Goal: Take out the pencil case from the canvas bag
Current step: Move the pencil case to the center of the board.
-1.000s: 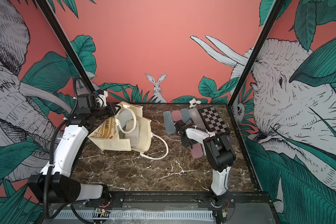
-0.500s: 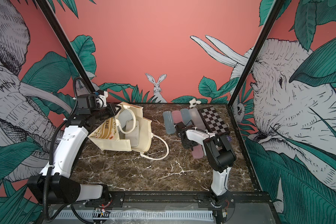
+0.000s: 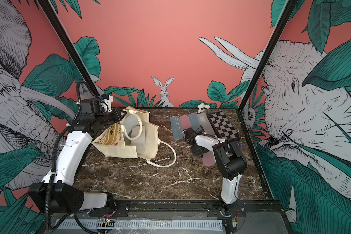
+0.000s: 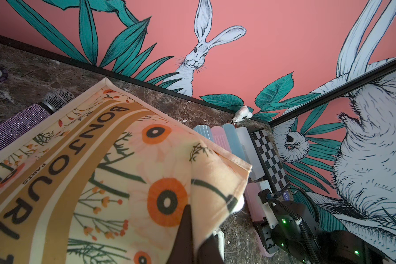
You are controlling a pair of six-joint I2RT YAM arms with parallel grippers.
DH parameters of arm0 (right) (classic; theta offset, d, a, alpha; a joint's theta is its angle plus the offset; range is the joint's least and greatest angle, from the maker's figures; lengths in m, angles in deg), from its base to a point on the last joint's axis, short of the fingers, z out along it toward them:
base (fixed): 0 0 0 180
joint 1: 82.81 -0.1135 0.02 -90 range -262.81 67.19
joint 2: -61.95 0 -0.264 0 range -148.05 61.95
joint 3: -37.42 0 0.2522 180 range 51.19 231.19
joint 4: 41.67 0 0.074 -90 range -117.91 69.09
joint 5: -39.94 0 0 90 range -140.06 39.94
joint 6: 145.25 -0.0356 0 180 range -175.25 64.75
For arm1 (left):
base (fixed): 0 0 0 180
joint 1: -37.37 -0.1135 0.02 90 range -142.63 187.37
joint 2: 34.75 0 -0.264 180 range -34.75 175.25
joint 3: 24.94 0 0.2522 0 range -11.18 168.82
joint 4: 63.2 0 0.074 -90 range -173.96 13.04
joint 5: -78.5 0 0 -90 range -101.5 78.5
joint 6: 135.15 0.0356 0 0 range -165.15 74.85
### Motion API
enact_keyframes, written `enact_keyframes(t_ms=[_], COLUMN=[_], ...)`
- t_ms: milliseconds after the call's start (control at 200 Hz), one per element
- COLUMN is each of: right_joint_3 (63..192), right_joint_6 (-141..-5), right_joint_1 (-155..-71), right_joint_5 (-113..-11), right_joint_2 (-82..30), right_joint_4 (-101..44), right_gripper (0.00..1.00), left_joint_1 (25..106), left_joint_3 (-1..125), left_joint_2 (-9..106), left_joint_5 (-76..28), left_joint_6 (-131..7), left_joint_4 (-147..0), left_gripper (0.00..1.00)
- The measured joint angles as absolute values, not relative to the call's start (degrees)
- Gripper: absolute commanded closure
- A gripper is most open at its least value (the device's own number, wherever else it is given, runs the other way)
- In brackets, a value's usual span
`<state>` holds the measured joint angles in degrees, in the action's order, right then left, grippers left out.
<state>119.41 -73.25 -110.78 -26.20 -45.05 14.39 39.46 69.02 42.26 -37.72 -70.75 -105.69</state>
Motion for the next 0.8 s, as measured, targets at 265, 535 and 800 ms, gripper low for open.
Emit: enact_keyframes(t_ms=[265,535,800], right_joint_3=[117.4,106.3,100.8], right_joint_6=[-73.3,-74.6,-74.3], right_joint_1=[-110.8,-111.3,-120.8], right_joint_5=[-27.1,-37.7,-47.9], right_joint_2=[-42.1,-19.5,-11.4], right_joint_4=[12.6,-2.2,-20.1], right_gripper=[0.48,0.38,0.28], left_joint_1=[39.5,44.8,50.2], left_joint_3=[69.0,71.6,71.9], left_joint_2=[42.3,42.3,43.3], left_joint_5=[-38.2,-33.1,-32.6], left_joint_6=[-69.9,-60.2,-53.0], left_joint_4=[-105.7,-110.1,-111.2], left_gripper=[1.0,1.0,1.0])
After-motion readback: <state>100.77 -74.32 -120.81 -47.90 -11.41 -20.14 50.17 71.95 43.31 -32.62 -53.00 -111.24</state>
